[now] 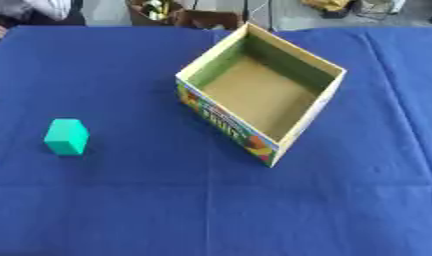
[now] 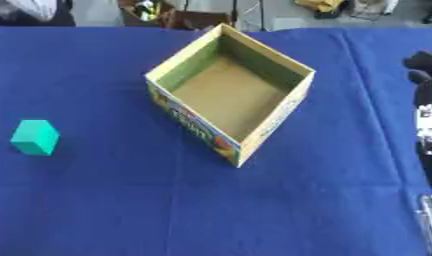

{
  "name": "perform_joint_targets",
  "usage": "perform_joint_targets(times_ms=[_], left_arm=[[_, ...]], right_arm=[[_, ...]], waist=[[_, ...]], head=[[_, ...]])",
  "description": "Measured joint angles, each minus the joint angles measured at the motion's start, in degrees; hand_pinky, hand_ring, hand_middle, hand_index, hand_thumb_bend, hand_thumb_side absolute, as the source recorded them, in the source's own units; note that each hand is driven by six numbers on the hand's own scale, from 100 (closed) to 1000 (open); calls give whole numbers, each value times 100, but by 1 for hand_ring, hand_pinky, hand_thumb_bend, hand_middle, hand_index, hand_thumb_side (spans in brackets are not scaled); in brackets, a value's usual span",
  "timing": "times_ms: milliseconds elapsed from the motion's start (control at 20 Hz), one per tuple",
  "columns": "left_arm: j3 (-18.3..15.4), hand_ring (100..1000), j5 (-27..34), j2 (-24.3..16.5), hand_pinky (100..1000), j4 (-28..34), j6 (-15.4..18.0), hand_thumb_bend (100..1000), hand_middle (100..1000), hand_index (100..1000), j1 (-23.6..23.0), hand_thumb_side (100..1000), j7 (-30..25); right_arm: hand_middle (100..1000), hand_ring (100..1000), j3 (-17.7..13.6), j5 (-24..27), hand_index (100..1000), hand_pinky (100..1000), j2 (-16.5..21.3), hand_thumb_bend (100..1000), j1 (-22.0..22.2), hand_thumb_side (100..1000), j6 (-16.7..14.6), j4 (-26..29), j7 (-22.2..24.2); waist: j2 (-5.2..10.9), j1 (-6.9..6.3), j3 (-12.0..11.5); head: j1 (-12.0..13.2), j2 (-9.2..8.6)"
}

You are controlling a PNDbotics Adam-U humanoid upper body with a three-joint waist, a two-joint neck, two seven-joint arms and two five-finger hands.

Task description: Pick up objects on the table and place them in the box.

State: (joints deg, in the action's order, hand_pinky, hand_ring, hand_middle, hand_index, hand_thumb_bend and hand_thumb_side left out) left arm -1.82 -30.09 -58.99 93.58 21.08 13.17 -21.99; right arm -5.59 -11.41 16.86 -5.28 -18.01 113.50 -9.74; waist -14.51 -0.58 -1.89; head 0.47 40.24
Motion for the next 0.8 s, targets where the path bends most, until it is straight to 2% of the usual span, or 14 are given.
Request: perform_joint_targets(times_ms=[450,800], left_arm=[[500,851,69,177,766,-410,146,686,921,1000,1142,865,-615],[672,855,133,392,767,-755,268,702,922,1000,1587,843,-956]], right_arm=[[738,900,32,43,857,866,0,100,-6,842,15,0,54],[738,900,36,64,857,867,-1,100,-27,841,25,0,103]], waist=[[3,-13,40],[3,-40,79]], head=[[25,0],[82,0]])
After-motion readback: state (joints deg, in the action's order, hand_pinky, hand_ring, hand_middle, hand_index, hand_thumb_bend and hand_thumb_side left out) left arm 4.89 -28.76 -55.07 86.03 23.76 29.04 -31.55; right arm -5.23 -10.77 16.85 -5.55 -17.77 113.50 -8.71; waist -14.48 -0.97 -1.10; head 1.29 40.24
